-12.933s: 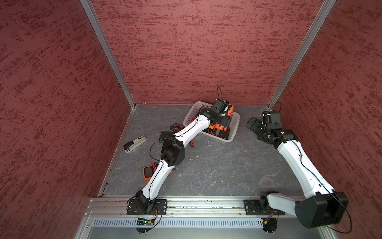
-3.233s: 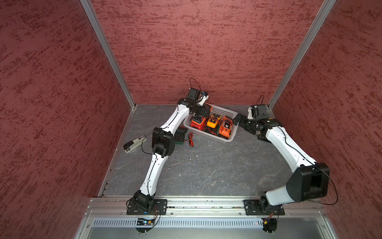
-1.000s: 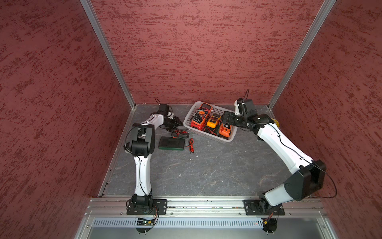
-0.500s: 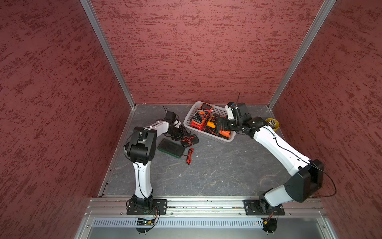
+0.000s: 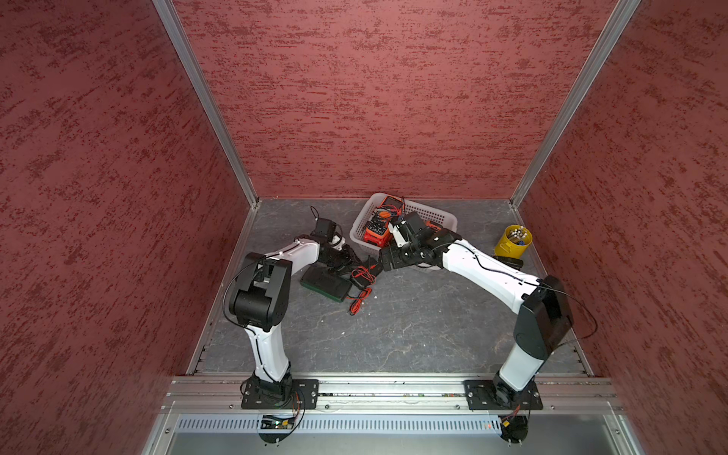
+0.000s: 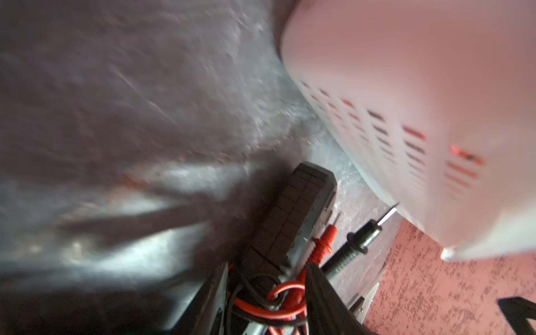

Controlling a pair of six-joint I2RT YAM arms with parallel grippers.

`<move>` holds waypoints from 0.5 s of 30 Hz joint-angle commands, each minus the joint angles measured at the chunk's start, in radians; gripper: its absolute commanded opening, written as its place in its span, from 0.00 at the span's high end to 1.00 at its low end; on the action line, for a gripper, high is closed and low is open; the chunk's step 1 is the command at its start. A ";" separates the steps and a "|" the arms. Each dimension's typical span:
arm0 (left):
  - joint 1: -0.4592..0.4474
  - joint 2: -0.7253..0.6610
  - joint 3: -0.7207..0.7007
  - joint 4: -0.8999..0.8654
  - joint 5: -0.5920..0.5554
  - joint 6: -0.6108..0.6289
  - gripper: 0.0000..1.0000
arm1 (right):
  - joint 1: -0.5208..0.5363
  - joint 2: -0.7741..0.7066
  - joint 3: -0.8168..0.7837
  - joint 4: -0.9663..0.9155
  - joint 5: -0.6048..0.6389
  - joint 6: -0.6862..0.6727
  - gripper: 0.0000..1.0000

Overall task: Put the multimeter into the basket
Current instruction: Move the multimeter to the center of the board.

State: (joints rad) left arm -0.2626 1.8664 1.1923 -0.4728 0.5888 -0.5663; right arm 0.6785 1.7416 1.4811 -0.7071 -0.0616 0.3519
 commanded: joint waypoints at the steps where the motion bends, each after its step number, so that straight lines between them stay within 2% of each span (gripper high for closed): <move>1: -0.044 -0.041 -0.037 0.019 0.031 -0.027 0.53 | 0.007 -0.024 -0.041 -0.017 0.028 0.139 0.02; 5: -0.072 -0.060 -0.073 0.024 0.025 -0.036 0.53 | 0.008 -0.073 -0.097 -0.030 0.053 0.240 0.01; 11: -0.139 -0.104 -0.084 0.025 0.040 -0.039 0.54 | 0.007 -0.101 -0.175 -0.051 0.030 0.345 0.01; 15: -0.181 -0.144 -0.089 0.019 0.037 -0.048 0.56 | 0.007 -0.126 -0.222 -0.072 0.057 0.393 0.01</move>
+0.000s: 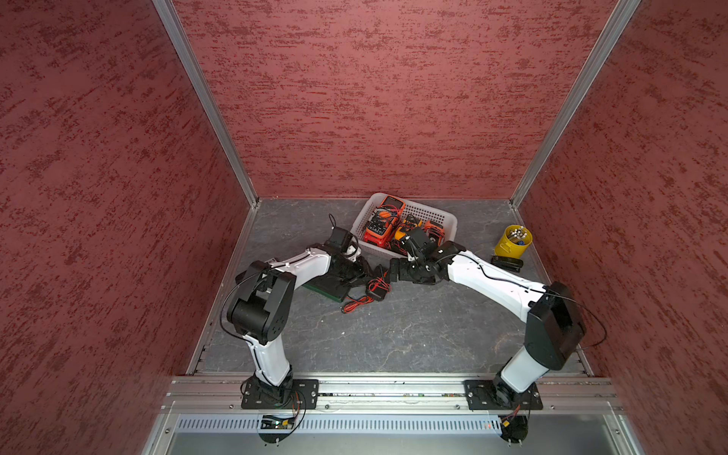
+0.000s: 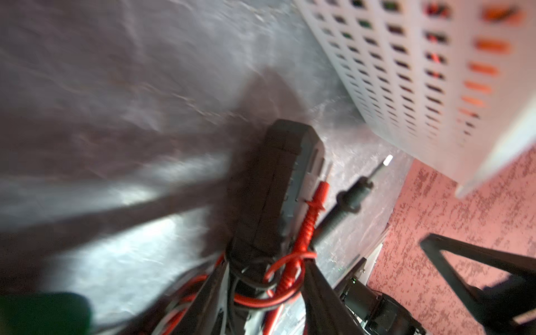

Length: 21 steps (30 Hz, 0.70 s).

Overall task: Put the multimeter into the basket
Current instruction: Move the multimeter to the center of the board.

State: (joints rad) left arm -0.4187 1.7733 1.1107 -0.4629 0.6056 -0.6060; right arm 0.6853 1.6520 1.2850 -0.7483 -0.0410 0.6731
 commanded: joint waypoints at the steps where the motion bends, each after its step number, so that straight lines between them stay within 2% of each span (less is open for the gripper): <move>1: -0.035 -0.059 -0.007 0.009 0.017 -0.008 0.57 | -0.001 -0.043 -0.033 -0.041 0.051 0.081 0.01; 5: -0.068 -0.059 0.009 0.009 0.012 -0.001 0.60 | -0.003 -0.067 -0.050 -0.078 0.100 0.106 0.01; 11: -0.113 -0.007 0.052 0.015 0.019 -0.002 0.61 | -0.025 -0.095 -0.067 -0.153 0.177 0.128 0.01; 21: -0.220 0.096 0.191 -0.024 0.033 0.040 0.61 | -0.141 -0.271 -0.193 -0.169 0.200 0.140 0.01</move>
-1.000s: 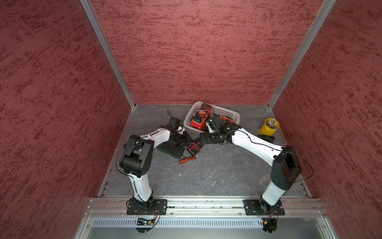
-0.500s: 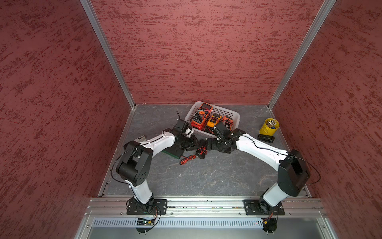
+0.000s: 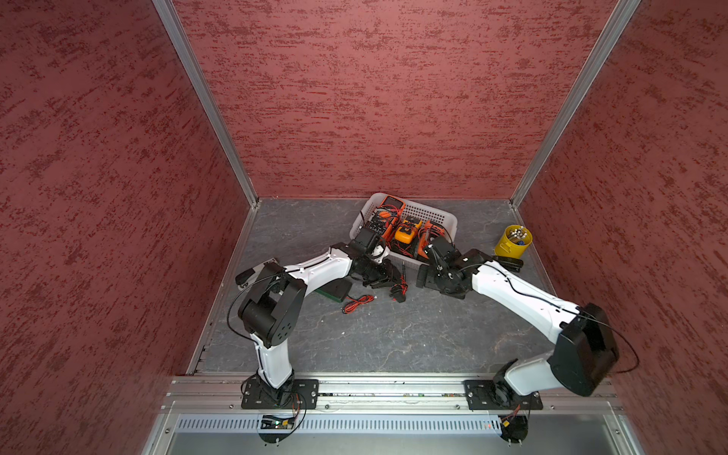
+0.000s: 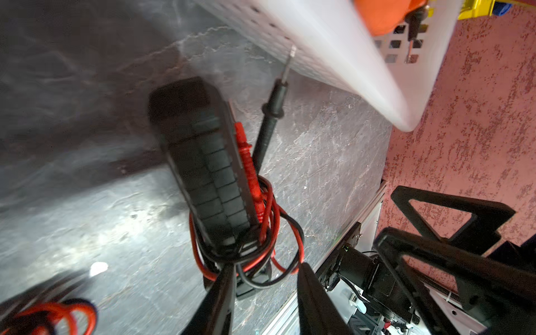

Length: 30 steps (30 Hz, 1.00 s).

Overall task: Put the multimeter into the basket
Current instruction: Move the multimeter to the center of the board, then pick up the multimeter from the center of the board.

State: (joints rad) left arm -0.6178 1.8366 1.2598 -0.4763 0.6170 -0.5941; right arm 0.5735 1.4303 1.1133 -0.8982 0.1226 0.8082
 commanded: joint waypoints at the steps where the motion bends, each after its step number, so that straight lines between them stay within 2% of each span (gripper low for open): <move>1: -0.028 0.045 0.056 -0.014 0.023 0.030 0.61 | -0.041 -0.060 -0.029 -0.019 0.035 -0.001 0.01; 7: -0.060 0.092 0.160 -0.039 -0.003 0.050 0.58 | -0.092 -0.135 -0.085 0.050 -0.024 -0.073 0.01; 9: -0.060 0.105 0.187 -0.041 -0.021 0.047 0.57 | -0.095 -0.167 -0.119 0.138 -0.089 -0.158 0.01; 11: -0.056 0.115 0.207 -0.034 -0.045 0.037 0.57 | -0.096 -0.216 -0.179 0.278 -0.183 -0.289 0.05; 15: -0.037 0.128 0.214 -0.016 -0.065 0.003 0.59 | -0.095 -0.281 -0.243 0.377 -0.265 -0.498 0.06; 19: -0.015 0.118 0.202 -0.008 -0.061 -0.006 0.60 | -0.094 -0.254 -0.229 0.359 -0.289 -0.638 0.06; 23: 0.001 0.101 0.187 -0.009 -0.071 -0.004 0.60 | -0.085 -0.191 -0.213 0.410 -0.396 -0.701 0.06; 26: 0.012 0.075 0.166 -0.010 -0.098 -0.021 0.63 | -0.033 -0.151 -0.171 0.399 -0.354 -0.732 0.06; 30: 0.038 -0.051 0.068 -0.007 -0.240 -0.091 0.64 | 0.016 -0.107 -0.109 0.324 -0.291 -0.764 0.06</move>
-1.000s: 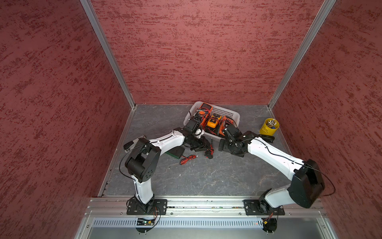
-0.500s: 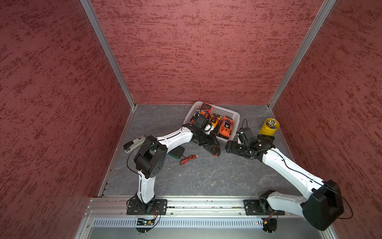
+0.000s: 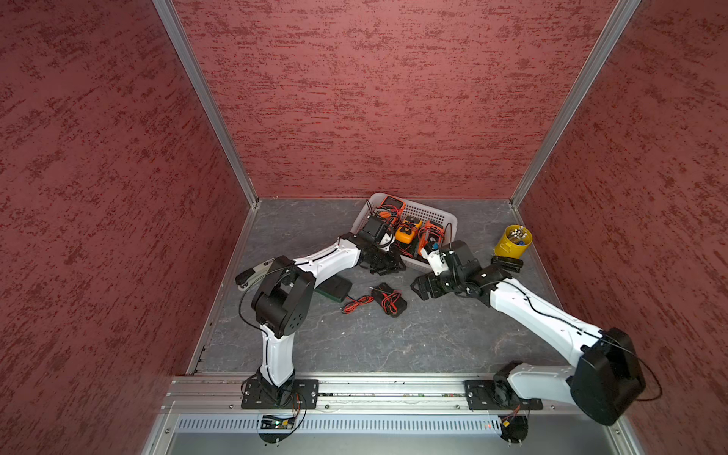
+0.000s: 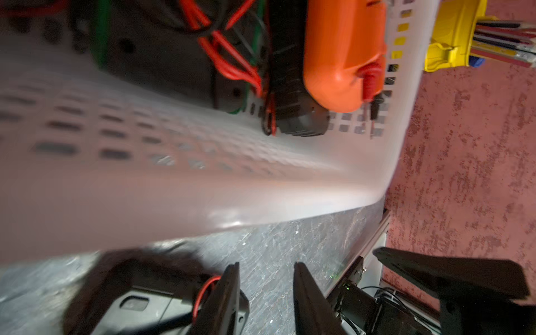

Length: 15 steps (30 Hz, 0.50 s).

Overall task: Put the multimeter into the basket
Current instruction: Pick up the multimeter from the center of the board.

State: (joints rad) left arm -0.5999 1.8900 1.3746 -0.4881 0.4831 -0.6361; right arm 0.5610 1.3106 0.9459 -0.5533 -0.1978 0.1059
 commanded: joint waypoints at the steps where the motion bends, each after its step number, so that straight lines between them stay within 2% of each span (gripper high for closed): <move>1: 0.034 -0.147 -0.084 0.003 -0.144 -0.068 0.63 | 0.041 0.023 0.072 -0.038 0.035 -0.060 0.06; 7: 0.144 -0.347 -0.262 -0.064 -0.313 -0.169 0.61 | 0.065 0.128 0.116 -0.056 -0.061 0.014 0.09; 11: 0.201 -0.411 -0.345 -0.102 -0.365 -0.213 0.58 | 0.116 0.233 0.174 -0.078 -0.049 0.003 0.01; 15: 0.251 -0.470 -0.420 -0.112 -0.408 -0.255 0.44 | 0.161 0.353 0.258 -0.134 -0.024 -0.031 0.01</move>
State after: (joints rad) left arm -0.3717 1.4574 0.9897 -0.5632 0.1421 -0.8448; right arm 0.6941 1.6196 1.1439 -0.6334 -0.2310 0.0975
